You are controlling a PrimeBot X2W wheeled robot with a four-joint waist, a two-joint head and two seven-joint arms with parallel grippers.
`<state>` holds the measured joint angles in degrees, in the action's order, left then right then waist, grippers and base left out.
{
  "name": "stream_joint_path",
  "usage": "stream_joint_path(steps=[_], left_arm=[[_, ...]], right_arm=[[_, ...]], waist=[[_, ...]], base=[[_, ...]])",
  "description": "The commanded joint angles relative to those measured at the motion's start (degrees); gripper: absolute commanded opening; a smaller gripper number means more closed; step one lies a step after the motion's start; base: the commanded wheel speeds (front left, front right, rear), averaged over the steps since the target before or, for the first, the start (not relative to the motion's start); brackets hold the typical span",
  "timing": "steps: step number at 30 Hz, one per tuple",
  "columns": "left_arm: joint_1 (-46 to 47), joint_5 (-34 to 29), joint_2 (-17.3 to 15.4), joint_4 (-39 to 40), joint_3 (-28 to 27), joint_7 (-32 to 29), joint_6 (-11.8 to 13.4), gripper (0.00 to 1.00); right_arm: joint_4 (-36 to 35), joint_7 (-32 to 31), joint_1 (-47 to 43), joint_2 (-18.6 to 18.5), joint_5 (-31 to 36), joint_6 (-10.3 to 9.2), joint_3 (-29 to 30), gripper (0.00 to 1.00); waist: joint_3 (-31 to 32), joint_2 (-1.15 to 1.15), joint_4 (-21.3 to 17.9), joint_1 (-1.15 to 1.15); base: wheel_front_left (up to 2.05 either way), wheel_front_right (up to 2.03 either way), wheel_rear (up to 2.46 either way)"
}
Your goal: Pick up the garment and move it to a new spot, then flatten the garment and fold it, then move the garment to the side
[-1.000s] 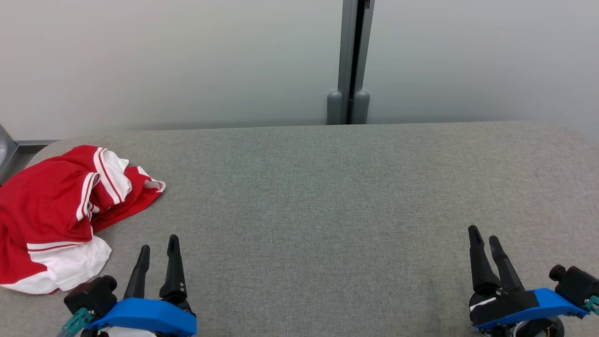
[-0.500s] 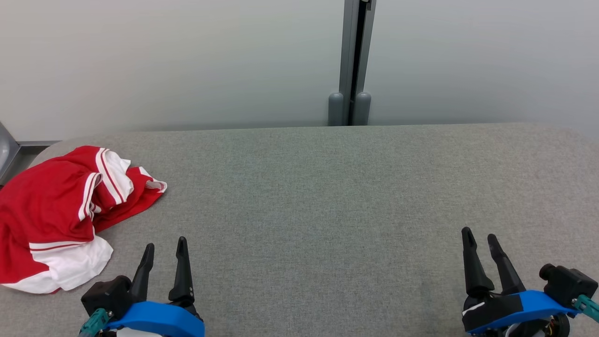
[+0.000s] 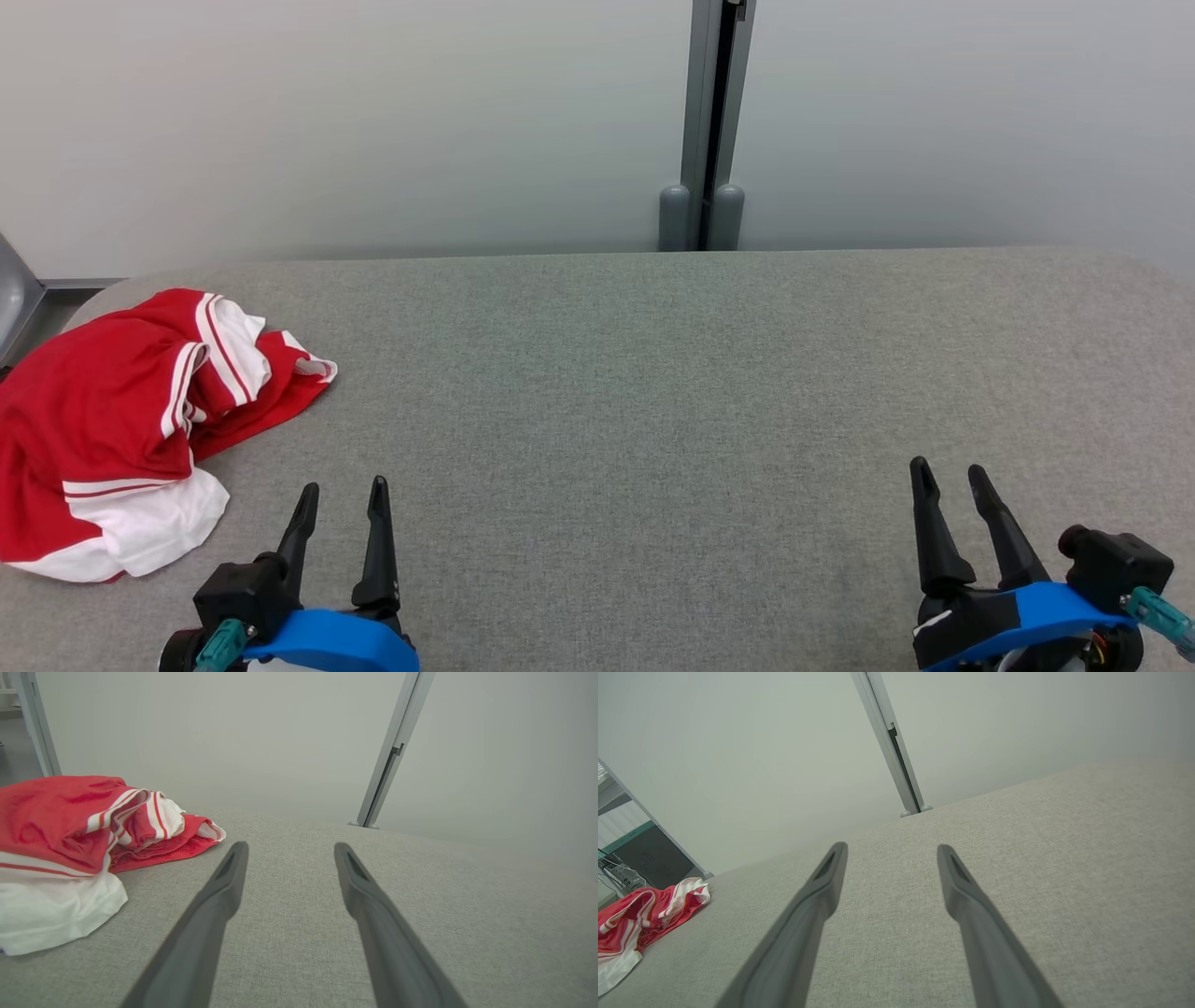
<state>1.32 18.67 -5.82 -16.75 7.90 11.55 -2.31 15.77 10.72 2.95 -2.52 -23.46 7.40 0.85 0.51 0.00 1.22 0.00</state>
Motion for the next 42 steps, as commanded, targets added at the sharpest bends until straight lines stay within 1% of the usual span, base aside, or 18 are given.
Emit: stream_joint_path(steps=[1,29,42], left_arm=[[0.1,-1.1,-0.5,0.1,0.0,0.4,0.2,1.0],[-0.9,-10.4,0.0,-1.2,0.4,3.7,0.8,1.0],[-0.1,-9.8,0.2,-1.6,0.4,3.7,0.6,1.0]], right_arm=[[-0.1,0.4,-0.3,-0.5,1.1,0.12,-0.1,1.0],[0.6,3.1,-0.9,-0.5,12.4,0.1,0.4,1.0],[0.7,3.1,-0.8,-0.5,12.6,0.1,1.1,1.0]], waist=[[0.0,0.0,0.0,0.0],[0.7,0.0,0.3,0.0],[0.4,0.0,0.7,0.0]], base=[[0.0,0.0,0.0],[0.0,0.0,0.0],[0.0,0.0,0.0]])
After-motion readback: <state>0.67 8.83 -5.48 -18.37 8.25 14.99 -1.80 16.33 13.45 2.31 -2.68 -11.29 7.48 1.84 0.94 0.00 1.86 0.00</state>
